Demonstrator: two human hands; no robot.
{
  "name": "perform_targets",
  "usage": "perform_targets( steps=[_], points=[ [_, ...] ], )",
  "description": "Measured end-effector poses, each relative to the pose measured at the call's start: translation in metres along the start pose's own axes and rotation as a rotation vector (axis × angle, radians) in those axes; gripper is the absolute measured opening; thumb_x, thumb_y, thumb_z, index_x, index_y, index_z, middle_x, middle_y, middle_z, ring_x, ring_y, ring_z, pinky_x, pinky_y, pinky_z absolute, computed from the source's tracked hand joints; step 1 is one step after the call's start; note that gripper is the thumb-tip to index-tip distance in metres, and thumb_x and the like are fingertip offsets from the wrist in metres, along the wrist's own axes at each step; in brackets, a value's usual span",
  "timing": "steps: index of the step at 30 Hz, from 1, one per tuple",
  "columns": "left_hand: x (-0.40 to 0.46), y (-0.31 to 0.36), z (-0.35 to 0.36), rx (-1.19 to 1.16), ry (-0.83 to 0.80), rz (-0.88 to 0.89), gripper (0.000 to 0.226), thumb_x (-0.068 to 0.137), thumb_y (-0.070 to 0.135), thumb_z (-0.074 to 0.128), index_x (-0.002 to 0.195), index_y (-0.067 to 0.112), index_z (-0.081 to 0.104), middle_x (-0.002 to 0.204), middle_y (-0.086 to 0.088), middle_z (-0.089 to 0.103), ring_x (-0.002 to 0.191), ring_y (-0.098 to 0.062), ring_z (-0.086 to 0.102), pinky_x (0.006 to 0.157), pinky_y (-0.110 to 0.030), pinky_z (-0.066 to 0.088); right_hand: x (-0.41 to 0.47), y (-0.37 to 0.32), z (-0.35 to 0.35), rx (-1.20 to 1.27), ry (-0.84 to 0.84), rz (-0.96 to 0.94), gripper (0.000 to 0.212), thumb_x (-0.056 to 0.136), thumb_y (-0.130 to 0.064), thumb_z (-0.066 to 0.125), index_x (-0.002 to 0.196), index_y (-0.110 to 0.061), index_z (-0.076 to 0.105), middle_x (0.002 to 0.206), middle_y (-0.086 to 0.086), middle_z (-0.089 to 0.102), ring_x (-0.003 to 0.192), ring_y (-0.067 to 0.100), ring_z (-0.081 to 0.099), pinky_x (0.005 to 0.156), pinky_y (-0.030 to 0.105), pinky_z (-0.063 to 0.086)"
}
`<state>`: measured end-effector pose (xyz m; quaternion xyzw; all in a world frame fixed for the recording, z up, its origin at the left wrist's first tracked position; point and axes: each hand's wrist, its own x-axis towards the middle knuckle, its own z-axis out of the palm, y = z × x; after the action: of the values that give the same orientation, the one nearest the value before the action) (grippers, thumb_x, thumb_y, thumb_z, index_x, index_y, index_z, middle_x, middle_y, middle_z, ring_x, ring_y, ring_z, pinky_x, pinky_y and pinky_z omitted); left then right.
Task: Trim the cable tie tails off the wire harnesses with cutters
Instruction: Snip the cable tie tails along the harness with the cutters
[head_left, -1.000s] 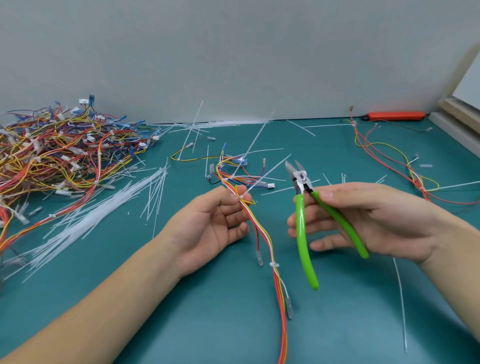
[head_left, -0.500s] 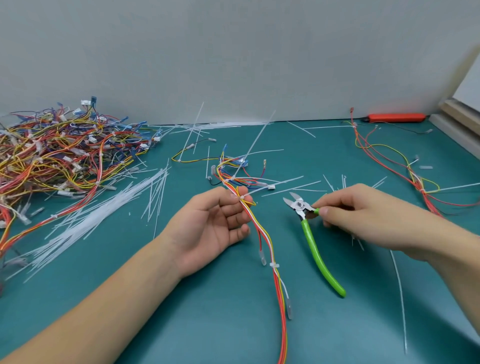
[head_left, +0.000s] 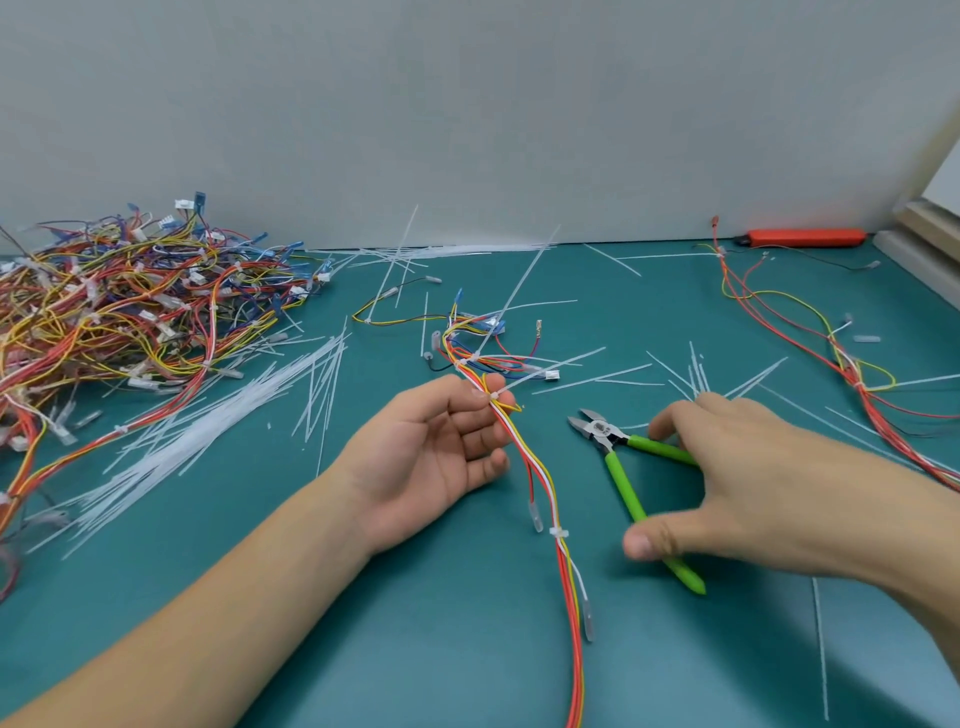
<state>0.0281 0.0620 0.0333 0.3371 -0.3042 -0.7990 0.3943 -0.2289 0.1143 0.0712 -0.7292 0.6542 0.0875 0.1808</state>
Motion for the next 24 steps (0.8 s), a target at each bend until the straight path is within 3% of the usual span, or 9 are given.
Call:
perform_targets(
  steps=[2, 6, 9, 11, 14, 19, 24],
  points=[
    [0.000, 0.000, 0.000, 0.002, -0.001, 0.002, 0.015, 0.074, 0.012, 0.067, 0.083, 0.017, 0.079, 0.090, -0.003, 0.071, 0.074, -0.018, 0.063, 0.064, -0.029, 0.053, -0.005, -0.005, 0.002, -0.024, -0.014, -0.017, 0.110, 0.047, -0.104, 0.051, 0.135, -0.043, 0.031, 0.121, -0.019, 0.037, 0.124, 0.010, 0.037, 0.103, 0.035, 0.045],
    [0.000, 0.000, 0.001, 0.020, -0.010, 0.004, 0.016, 0.075, 0.013, 0.066, 0.081, 0.018, 0.080, 0.091, -0.002, 0.073, 0.074, -0.017, 0.065, 0.065, -0.028, 0.054, -0.002, -0.007, 0.002, 0.063, 0.038, 0.001, 0.071, 0.075, -0.067, 0.067, 0.134, -0.039, 0.038, 0.118, -0.016, 0.041, 0.121, 0.010, 0.040, 0.100, 0.032, 0.046],
    [0.000, 0.000, 0.002, 0.021, -0.012, 0.004, 0.016, 0.075, 0.013, 0.066, 0.081, 0.018, 0.079, 0.091, -0.002, 0.072, 0.074, -0.016, 0.065, 0.064, -0.028, 0.054, 0.000, -0.003, -0.006, 0.298, 0.032, 0.027, 0.055, 0.065, -0.061, 0.065, 0.117, -0.046, 0.057, 0.108, -0.018, 0.057, 0.100, 0.004, 0.059, 0.087, 0.033, 0.054],
    [0.000, 0.000, 0.001, 0.009, -0.011, 0.004, 0.016, 0.075, 0.012, 0.066, 0.082, 0.018, 0.079, 0.092, -0.002, 0.072, 0.074, -0.017, 0.065, 0.064, -0.028, 0.054, 0.005, 0.004, -0.008, 0.605, 0.025, -0.033, 0.053, 0.052, -0.059, 0.062, 0.104, -0.048, 0.069, 0.091, -0.013, 0.068, 0.078, 0.008, 0.063, 0.073, 0.034, 0.052],
    [0.000, -0.001, 0.000, -0.008, -0.022, 0.004, 0.016, 0.075, 0.012, 0.066, 0.082, 0.018, 0.078, 0.092, -0.001, 0.071, 0.073, -0.016, 0.064, 0.064, -0.028, 0.053, 0.016, 0.018, -0.006, 0.870, -0.033, -0.103, 0.051, 0.054, -0.050, 0.063, 0.104, -0.045, 0.076, 0.091, -0.007, 0.076, 0.084, 0.008, 0.070, 0.071, 0.023, 0.058],
    [0.000, 0.000, -0.001, -0.010, -0.031, -0.001, 0.015, 0.076, 0.013, 0.065, 0.081, 0.017, 0.078, 0.089, -0.001, 0.068, 0.070, -0.015, 0.061, 0.064, -0.029, 0.051, 0.035, 0.027, 0.001, 0.965, -0.068, -0.139, 0.060, 0.048, -0.041, 0.056, 0.104, -0.039, 0.078, 0.085, 0.007, 0.077, 0.089, 0.023, 0.068, 0.070, 0.034, 0.053],
    [-0.001, 0.000, 0.000, -0.012, -0.038, -0.008, 0.015, 0.075, 0.012, 0.066, 0.080, 0.018, 0.079, 0.089, -0.001, 0.069, 0.068, -0.014, 0.060, 0.062, -0.029, 0.051, 0.030, 0.018, 0.003, 0.895, 0.063, -0.295, 0.060, 0.056, -0.047, 0.054, 0.112, -0.038, 0.073, 0.087, -0.006, 0.071, 0.073, 0.005, 0.058, 0.076, 0.034, 0.046]
  ],
)
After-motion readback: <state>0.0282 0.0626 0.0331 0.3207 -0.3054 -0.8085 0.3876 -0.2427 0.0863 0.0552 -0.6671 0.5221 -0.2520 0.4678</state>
